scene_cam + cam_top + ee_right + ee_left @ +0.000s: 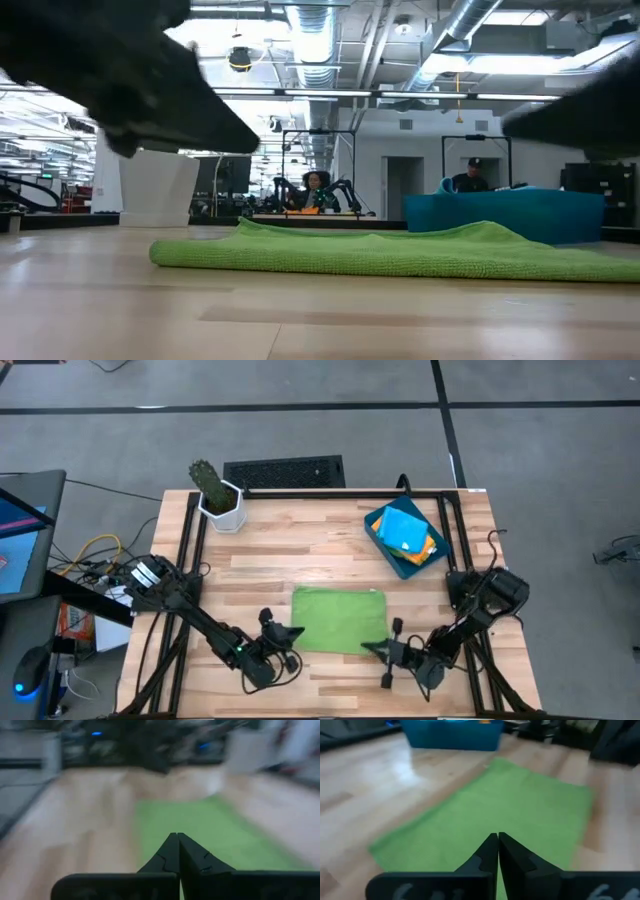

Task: Fold microfiber towels
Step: Fold the green microfiber cloth

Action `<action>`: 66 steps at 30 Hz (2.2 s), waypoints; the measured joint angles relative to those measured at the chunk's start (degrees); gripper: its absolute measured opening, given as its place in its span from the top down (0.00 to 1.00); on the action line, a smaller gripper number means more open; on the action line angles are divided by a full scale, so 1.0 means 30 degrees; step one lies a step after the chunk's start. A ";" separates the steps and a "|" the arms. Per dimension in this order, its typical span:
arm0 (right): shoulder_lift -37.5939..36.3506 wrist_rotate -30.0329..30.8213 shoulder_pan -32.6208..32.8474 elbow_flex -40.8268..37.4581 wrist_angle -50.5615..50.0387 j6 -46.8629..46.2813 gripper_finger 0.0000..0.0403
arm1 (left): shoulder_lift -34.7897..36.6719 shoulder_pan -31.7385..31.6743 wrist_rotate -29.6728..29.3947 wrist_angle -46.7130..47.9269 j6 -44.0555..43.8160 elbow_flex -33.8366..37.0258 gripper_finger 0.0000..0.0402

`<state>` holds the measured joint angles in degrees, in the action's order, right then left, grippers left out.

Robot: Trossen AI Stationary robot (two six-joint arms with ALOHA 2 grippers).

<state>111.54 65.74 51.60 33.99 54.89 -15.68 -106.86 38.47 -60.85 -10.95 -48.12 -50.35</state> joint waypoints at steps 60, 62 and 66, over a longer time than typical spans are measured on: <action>-0.5252 0.0041 0.0169 -0.3748 -0.8012 -1.1452 0.96 | -0.0019 -0.2997 0.5439 0.1456 0.2728 0.0015 0.98; -0.4596 -0.0526 0.1005 -0.3589 -0.7571 -1.2080 0.95 | 0.0502 -0.2949 0.5209 0.2864 0.2756 0.0029 0.98; -0.2757 -0.0680 0.2208 -0.2327 -0.7231 -1.2750 0.94 | 0.0994 -0.2913 0.4775 0.4638 0.1217 0.0036 0.98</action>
<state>103.27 63.70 58.23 27.01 33.19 -53.93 -103.88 29.74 -46.52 2.96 -44.47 -50.24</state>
